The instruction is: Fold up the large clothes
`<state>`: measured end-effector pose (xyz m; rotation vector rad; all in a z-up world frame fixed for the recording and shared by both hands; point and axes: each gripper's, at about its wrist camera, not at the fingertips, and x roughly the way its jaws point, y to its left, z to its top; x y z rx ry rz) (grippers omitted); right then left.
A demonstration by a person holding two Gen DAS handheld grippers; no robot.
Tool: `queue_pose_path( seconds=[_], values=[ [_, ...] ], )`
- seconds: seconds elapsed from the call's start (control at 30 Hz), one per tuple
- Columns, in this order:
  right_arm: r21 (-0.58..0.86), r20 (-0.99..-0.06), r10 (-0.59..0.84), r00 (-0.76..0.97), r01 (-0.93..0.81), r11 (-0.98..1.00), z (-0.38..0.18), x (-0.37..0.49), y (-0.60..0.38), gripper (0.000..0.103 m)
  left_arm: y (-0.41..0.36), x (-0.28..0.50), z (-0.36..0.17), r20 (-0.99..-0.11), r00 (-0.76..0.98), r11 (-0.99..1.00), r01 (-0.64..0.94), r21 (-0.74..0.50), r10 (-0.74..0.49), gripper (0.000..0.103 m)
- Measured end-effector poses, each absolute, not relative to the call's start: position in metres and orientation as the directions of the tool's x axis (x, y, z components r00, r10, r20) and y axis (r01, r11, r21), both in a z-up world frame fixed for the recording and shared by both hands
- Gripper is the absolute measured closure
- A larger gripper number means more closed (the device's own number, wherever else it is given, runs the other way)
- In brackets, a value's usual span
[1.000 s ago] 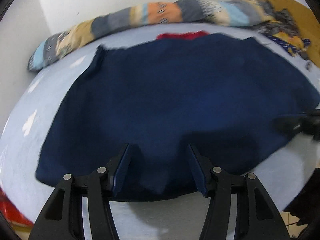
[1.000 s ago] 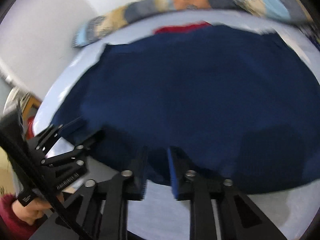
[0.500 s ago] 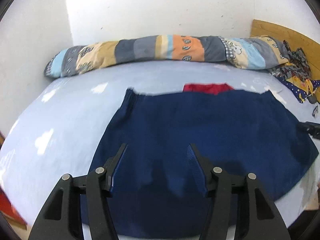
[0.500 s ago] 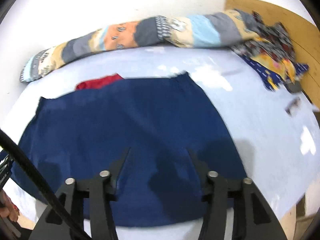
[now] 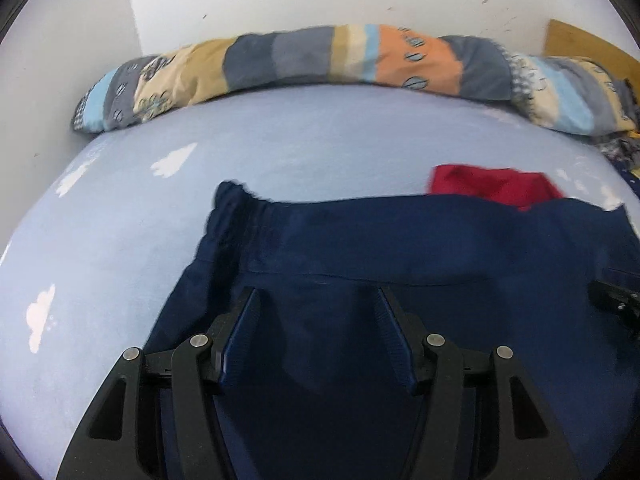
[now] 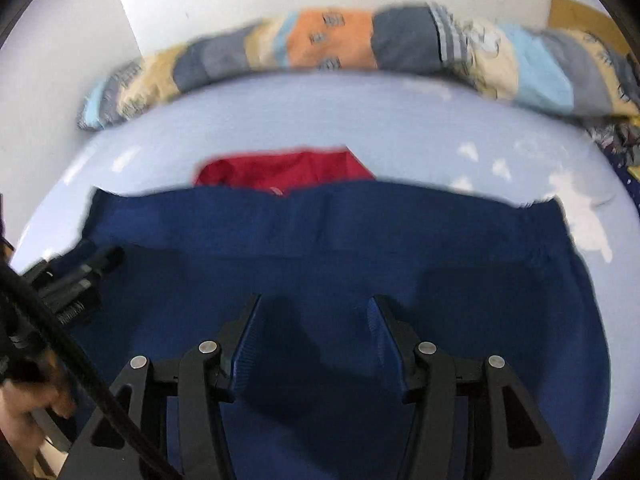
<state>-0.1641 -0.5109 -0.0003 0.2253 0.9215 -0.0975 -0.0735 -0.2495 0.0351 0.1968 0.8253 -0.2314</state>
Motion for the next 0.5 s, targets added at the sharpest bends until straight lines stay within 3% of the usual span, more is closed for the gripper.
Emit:
queue_pose_path(
  seconds=[0.17, 0.33, 0.37, 0.5],
  values=[
    [0.142, -0.823, -0.073, 0.563, 0.328, 0.934, -0.018, -0.178, -0.570, 0.045, -0.216, -0.066, 0.029, -0.762, 0.637, 0.973, 0.228, 0.041, -0.117, 0.044],
    [0.095, -0.842, -0.175, 0.510, 0.460, 0.883, -0.021, -0.220, -0.622, 0.045, -0.199, -0.088, 0.034, -0.751, 0.659, 0.966, 0.220, 0.138, -0.043, 0.044],
    [0.079, -0.848, -0.197, 0.491, 0.487, 0.870, -0.021, -0.230, -0.630, 0.036, -0.195, -0.091, 0.035, -0.752, 0.658, 0.965, 0.221, 0.144, -0.039, 0.044],
    [0.094, -0.887, -0.216, 0.407, 0.619, 0.780, -0.026, -0.279, -0.668, 0.024, -0.163, -0.106, 0.035, -0.771, 0.636, 0.975, 0.161, 0.153, 0.016, 0.034]
  ],
)
